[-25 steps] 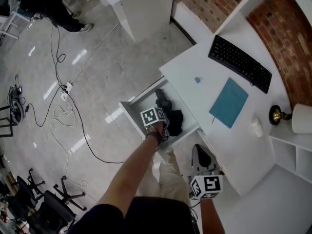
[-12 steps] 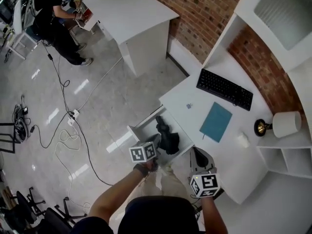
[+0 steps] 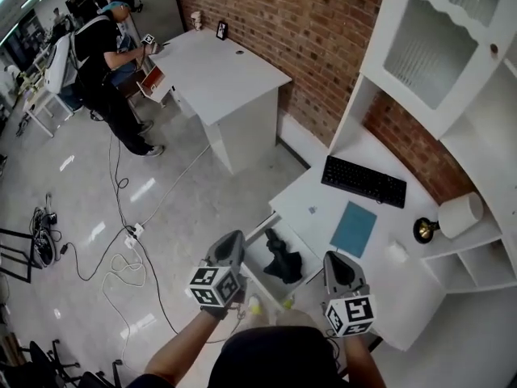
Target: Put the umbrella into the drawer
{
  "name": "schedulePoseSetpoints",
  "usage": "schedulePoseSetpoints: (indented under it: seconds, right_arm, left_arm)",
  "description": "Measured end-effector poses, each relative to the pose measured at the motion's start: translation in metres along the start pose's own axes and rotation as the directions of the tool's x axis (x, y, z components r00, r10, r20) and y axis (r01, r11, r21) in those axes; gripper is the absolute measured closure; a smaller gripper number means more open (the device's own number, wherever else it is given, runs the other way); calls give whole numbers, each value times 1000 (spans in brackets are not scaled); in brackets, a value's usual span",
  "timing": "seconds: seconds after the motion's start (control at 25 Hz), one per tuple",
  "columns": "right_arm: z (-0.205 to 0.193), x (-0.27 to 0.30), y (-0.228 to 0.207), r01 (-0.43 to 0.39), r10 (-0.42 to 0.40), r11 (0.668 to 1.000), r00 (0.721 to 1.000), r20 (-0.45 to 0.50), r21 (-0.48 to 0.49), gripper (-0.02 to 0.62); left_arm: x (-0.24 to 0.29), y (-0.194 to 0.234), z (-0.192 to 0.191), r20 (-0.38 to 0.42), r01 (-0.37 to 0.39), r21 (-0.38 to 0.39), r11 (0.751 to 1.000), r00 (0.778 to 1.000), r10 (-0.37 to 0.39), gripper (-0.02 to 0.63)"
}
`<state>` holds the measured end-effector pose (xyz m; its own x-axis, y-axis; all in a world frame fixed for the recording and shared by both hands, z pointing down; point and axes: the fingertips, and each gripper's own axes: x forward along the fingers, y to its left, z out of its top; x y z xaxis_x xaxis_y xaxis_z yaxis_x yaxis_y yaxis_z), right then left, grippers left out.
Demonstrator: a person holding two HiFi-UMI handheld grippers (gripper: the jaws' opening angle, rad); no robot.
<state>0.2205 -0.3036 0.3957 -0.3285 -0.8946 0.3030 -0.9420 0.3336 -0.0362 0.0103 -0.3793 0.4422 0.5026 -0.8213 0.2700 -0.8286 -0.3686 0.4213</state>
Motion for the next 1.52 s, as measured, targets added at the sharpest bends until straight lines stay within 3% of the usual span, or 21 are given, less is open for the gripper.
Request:
schedulePoseSetpoints:
  seconds: [0.2, 0.36, 0.48, 0.72, 0.96, 1.32, 1.52]
  right_arm:
    - [28, -24, 11, 9, -7, 998, 999, 36, -61, 595]
    - [24, -30, 10, 17, -16, 997, 1000, 19, -76, 595]
    - [23, -29, 11, 16, -15, 997, 1000, 22, -71, 595]
    - [27, -21, 16, 10, -8, 997, 1000, 30, -81, 595]
    - [34, -13, 10, 15, -13, 995, 1000, 28, -94, 595]
    - [49, -2, 12, 3, 3, 994, 999, 48, -109, 595]
    - [47, 4, 15, -14, 18, 993, 999, 32, -119, 595]
  left_arm:
    - [-38, -7, 66, 126, -44, 158, 986, 992, 24, 588]
    - [-67, -18, 89, 155, -76, 361, 930, 988, 21, 588]
    - [-88, -19, 94, 188, -94, 430, 898, 982, 12, 588]
    - [-120, -16, 112, 280, -171, 432, 886, 959, 49, 588]
    - [-138, -8, 128, 315, -218, 417, 882, 945, 84, 588]
    - [-139, -4, 131, 290, -203, 465, 862, 955, 69, 588]
    - [-139, -6, 131, 284, -173, 468, 867, 958, 39, 588]
